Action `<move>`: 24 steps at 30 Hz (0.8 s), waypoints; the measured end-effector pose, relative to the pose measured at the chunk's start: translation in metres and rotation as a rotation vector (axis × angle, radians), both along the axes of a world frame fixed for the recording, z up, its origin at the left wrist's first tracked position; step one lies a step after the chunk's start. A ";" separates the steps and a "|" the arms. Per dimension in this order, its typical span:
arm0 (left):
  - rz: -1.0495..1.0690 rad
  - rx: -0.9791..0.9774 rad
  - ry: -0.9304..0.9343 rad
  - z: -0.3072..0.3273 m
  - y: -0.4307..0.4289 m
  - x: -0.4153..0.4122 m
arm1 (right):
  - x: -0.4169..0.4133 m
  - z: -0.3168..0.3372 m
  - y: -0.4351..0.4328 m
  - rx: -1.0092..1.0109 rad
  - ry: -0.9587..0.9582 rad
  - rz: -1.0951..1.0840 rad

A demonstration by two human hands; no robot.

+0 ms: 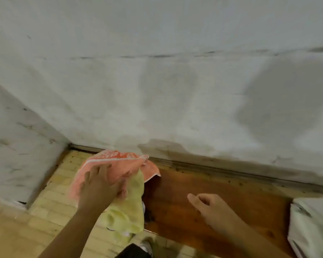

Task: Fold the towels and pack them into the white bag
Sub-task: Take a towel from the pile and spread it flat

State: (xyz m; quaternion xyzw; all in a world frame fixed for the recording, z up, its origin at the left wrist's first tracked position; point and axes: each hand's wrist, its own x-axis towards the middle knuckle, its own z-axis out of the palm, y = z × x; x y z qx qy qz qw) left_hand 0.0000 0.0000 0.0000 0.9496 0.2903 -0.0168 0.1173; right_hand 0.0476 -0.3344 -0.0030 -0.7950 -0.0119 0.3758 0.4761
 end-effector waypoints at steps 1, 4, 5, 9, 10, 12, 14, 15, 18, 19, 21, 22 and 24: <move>-0.002 0.038 -0.029 -0.007 -0.002 0.000 | -0.006 -0.011 -0.002 0.005 -0.018 0.025; -0.022 0.132 -0.121 -0.032 -0.002 0.002 | -0.019 -0.049 -0.014 0.032 0.024 0.017; -0.033 0.138 -0.164 -0.040 -0.001 0.000 | -0.027 -0.063 -0.019 0.067 0.041 -0.001; -0.101 0.118 -0.378 -0.047 0.004 -0.012 | -0.082 -0.106 -0.043 0.123 -0.096 -0.036; -0.083 0.076 -0.435 -0.040 0.000 -0.014 | -0.097 -0.114 -0.050 0.115 -0.116 -0.053; -0.045 -0.011 -0.501 -0.024 -0.009 -0.021 | -0.129 -0.119 -0.063 0.100 -0.100 -0.131; -0.016 -0.069 -0.546 -0.002 -0.015 -0.031 | -0.154 -0.111 -0.075 0.120 -0.071 -0.150; -0.011 -0.101 -0.572 0.009 -0.016 -0.033 | -0.163 -0.106 -0.080 0.111 -0.072 -0.137; 0.002 -0.254 -0.694 0.053 -0.022 -0.031 | -0.174 -0.093 -0.093 0.128 -0.097 -0.158; -0.008 -0.300 -0.737 0.068 -0.026 -0.031 | -0.177 -0.090 -0.095 0.135 -0.104 -0.179; -0.049 -0.347 -0.807 0.095 -0.036 -0.031 | -0.183 -0.085 -0.098 0.140 -0.117 -0.209; -0.066 -0.378 -0.841 0.106 -0.042 -0.031 | -0.186 -0.084 -0.100 0.145 -0.125 -0.212; -0.132 -0.468 -0.901 0.125 -0.057 -0.033 | -0.190 -0.083 -0.102 0.126 -0.154 -0.199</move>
